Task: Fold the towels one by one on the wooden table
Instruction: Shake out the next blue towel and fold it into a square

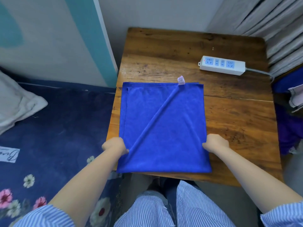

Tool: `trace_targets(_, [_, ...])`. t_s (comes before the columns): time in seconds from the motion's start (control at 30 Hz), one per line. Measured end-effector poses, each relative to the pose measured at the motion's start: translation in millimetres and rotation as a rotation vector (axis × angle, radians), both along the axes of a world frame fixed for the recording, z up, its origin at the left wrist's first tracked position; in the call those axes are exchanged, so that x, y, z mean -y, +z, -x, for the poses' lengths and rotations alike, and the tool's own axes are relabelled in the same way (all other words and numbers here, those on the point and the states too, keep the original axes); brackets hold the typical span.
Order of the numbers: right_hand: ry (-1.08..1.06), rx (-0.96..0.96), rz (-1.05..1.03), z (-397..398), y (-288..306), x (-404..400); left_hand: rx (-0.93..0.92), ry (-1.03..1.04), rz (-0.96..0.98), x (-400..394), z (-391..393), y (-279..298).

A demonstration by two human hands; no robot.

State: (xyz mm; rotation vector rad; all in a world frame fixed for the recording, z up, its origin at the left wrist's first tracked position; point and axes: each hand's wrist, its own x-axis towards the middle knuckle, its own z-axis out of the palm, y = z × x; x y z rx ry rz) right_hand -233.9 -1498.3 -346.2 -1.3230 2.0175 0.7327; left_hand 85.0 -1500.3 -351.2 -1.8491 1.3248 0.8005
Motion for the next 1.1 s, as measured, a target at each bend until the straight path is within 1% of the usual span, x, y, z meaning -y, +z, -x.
trace_targets(0.03, [0.02, 0.008, 0.079, -1.0, 2.2, 11.4, -0.012, 0.036, 0.098, 8.6, 3.9, 1.9])
trace_targets(0.1, [0.039, 0.074, 0.22, -2.5, 3.7, 37.8, -0.051, 0.098, 0.223, 29.0, 13.7, 3.6])
trace_targets(0.17, [0.055, 0.151, 0.361, -1.2, 2.5, 71.5, -0.064, 0.097, 0.286, 54.5, 26.4, 5.2])
trace_targets(0.27, [0.11, 0.272, 0.517, -0.2, -0.2, 119.7, -0.112, 0.067, 0.339, 91.9, 41.9, 5.7])
trace_targets(0.37, [0.131, 0.375, 0.623, 2.8, -3.6, 159.9, -0.144, 0.058, 0.4, 129.1, 57.8, 1.0])
trace_targets(0.43, [0.128, 0.391, 0.671, 1.2, -6.8, 177.4, -0.146, 0.035, 0.465, 147.8, 64.8, -3.2])
trace_targets(0.5, [0.145, 0.346, 0.679, -1.1, -9.5, 185.9, -0.141, -0.003, 0.523, 158.5, 68.3, -7.8])
trace_targets(0.57, [0.142, 0.27, 0.658, 4.1, -21.7, 201.9, -0.096, -0.083, 0.545, 178.2, 69.6, -21.3])
trace_targets(0.63, [0.183, 0.211, 0.593, 5.2, -23.4, 202.7, -0.059, -0.142, 0.535, 182.9, 62.1, -23.6])
trace_targets(0.7, [0.21, 0.206, 0.533, 10.1, -27.2, 205.8, -0.033, -0.186, 0.518, 187.7, 56.6, -30.1])
trace_targets(0.8, [0.245, 0.291, 0.431, 14.7, -26.3, 206.9, -0.051, -0.221, 0.51, 190.1, 48.0, -31.7])
trace_targets(0.9, [0.307, 0.412, 0.348, 22.2, -19.4, 211.4, -0.178, -0.155, 0.575, 191.9, 35.9, -25.2])
trace_targets(1.0, [0.275, 0.545, 0.408, 27.6, -8.9, 213.5, -0.273, -0.028, 0.65, 192.6, 17.1, -13.8])
trace_targets(1.07, [0.261, 0.576, 0.435, 25.3, -5.5, 214.0, -0.286, 0.035, 0.662, 195.1, 5.5, -7.4])
trace_targets(1.1, [0.263, 0.562, 0.429, 25.0, -6.2, 214.4, -0.281, 0.032, 0.651, 197.2, 4.2, -7.2])
